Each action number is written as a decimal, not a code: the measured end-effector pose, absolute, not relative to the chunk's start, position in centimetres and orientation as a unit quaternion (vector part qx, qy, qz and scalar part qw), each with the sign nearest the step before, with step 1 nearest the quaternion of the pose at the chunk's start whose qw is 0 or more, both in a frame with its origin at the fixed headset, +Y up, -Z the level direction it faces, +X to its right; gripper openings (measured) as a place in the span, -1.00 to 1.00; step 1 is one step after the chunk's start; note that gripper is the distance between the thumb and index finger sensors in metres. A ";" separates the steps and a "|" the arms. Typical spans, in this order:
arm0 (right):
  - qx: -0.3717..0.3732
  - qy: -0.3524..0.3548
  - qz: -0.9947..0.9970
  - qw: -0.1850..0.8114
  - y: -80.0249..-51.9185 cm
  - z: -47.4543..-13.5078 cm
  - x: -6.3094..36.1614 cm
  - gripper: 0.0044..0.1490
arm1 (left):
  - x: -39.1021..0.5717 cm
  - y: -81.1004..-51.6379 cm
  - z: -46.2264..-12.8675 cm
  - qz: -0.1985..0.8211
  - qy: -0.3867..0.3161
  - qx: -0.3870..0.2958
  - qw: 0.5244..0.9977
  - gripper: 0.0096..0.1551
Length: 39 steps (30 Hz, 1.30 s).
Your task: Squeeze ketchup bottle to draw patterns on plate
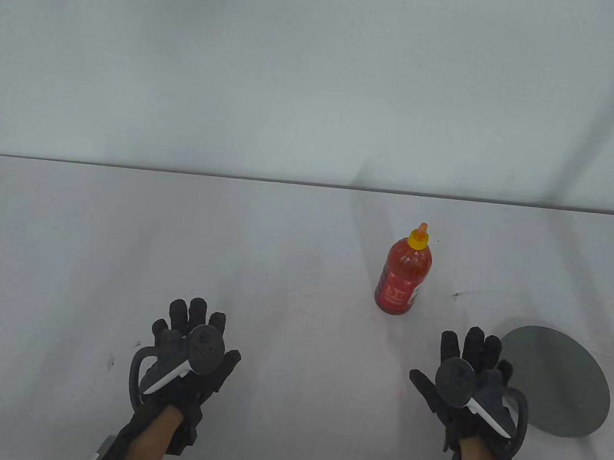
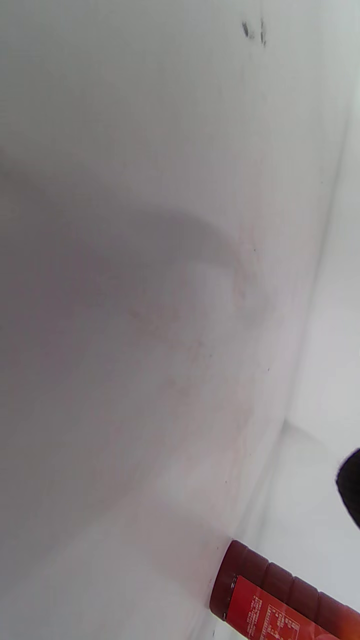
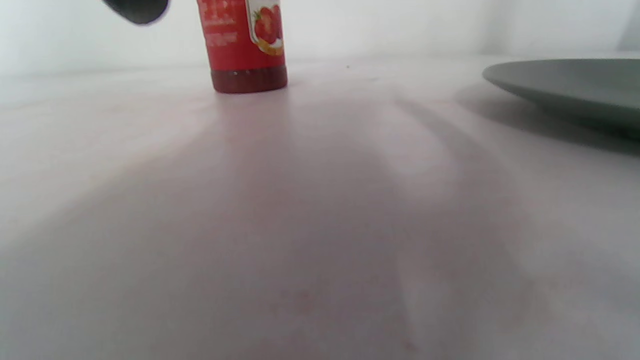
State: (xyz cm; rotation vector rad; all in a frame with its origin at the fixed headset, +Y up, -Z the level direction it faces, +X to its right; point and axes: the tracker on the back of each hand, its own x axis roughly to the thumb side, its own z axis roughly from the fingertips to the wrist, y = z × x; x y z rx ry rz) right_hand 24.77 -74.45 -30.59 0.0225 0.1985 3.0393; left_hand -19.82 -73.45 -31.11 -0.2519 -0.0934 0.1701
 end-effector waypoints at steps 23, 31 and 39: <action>-0.155 0.103 0.982 0.036 -72.0 -31.9 32.6 0.03 | -20.5 -73.1 -31.1 0.108 -0.041 -0.115 0.987 -0.06; -0.163 0.138 0.977 0.028 -75.2 -31.6 34.4 -0.06 | -20.5 -73.4 -31.2 0.105 -0.044 -0.125 0.986 -0.07; -0.156 0.159 0.975 0.011 -76.4 -32.4 34.1 -0.20 | -20.4 -73.6 -31.2 0.108 -0.043 -0.130 0.985 -0.07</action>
